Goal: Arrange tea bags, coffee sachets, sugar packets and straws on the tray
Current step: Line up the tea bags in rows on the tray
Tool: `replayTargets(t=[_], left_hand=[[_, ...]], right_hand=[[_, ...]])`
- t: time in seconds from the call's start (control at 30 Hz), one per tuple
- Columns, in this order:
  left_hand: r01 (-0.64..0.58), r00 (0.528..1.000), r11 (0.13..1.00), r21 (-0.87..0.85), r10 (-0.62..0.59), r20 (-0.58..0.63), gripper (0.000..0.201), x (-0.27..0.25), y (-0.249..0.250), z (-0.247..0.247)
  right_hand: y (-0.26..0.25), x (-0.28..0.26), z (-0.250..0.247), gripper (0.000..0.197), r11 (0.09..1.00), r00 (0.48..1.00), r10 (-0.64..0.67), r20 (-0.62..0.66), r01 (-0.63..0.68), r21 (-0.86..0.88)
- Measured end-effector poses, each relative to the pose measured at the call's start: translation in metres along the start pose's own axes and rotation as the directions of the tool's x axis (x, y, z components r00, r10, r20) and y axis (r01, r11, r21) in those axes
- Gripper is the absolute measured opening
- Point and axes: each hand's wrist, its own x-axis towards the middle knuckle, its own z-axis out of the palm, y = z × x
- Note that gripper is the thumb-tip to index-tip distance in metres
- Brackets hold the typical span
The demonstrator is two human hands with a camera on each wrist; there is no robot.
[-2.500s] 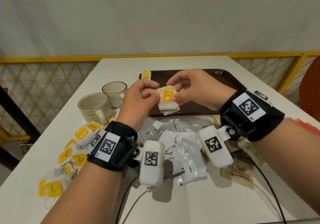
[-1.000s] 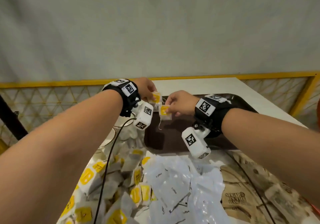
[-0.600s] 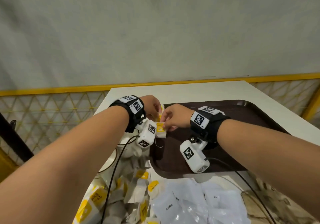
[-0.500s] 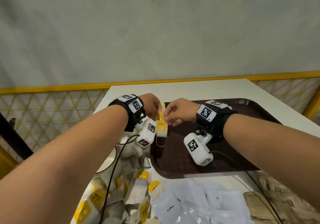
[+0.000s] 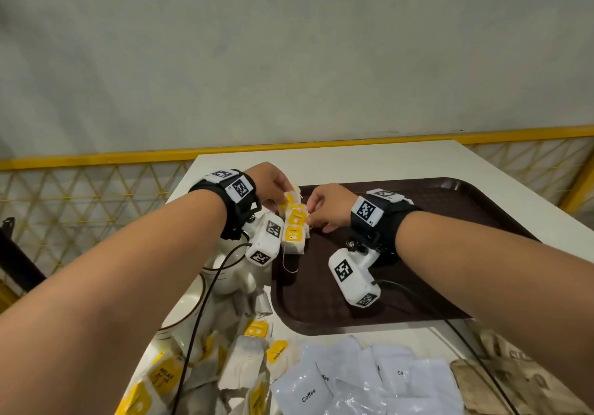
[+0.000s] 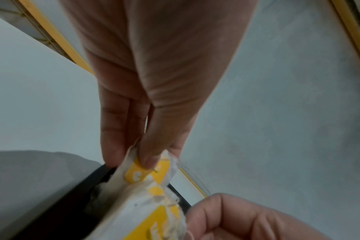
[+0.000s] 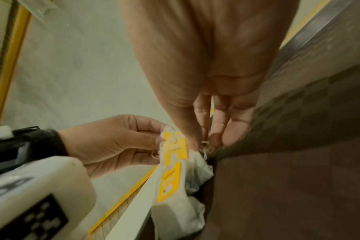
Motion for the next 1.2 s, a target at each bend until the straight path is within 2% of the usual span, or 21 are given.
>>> replayTargets(t=[0.1, 0.27, 0.5, 0.67, 0.77, 0.87, 1.03, 1.2], left_hand=[[-0.019, 1.000, 0.998, 0.062, 0.019, 0.008, 0.020, 0.004, 0.003, -0.001], [-0.004, 1.000, 0.997, 0.083, 0.003, 0.023, 0.020, 0.009, 0.005, 0.000], [0.013, 0.987, 0.996, 0.086, -0.027, 0.157, 0.016, 0.009, 0.004, -0.011], [-0.028, 0.987, 0.989, 0.143, 0.005, 0.159, 0.021, 0.013, 0.009, -0.005], [-0.053, 0.995, 0.986, 0.160, 0.038, 0.093, 0.022, 0.014, 0.011, -0.009], [-0.044, 0.998, 0.992, 0.120, 0.039, 0.047, 0.014, 0.010, 0.010, -0.019], [-0.003, 0.961, 0.971, 0.239, -0.063, 0.269, 0.011, 0.001, 0.005, -0.013], [0.044, 0.948, 0.977, 0.207, -0.106, 0.299, 0.007, -0.001, 0.008, -0.017]], right_hand=[[0.001, 0.000, -0.001, 0.015, 1.000, 0.999, -0.015, 0.031, 0.014, 0.011], [0.001, 0.003, 0.000, 0.028, 1.000, 0.998, -0.023, 0.059, 0.022, 0.014], [-0.001, 0.006, -0.002, 0.007, 0.998, 0.991, -0.045, 0.126, 0.050, -0.034], [0.000, 0.003, -0.006, 0.004, 1.000, 0.990, -0.018, 0.143, 0.016, 0.013], [0.000, 0.002, -0.006, 0.009, 0.997, 0.989, 0.003, 0.145, -0.014, 0.076], [-0.002, 0.001, -0.005, 0.015, 0.986, 0.988, 0.031, 0.152, -0.055, 0.157], [-0.004, 0.002, 0.000, 0.016, 0.971, 0.984, 0.085, 0.157, -0.117, 0.208], [-0.004, 0.000, -0.002, 0.017, 0.966, 0.982, 0.109, 0.152, -0.141, 0.218]])
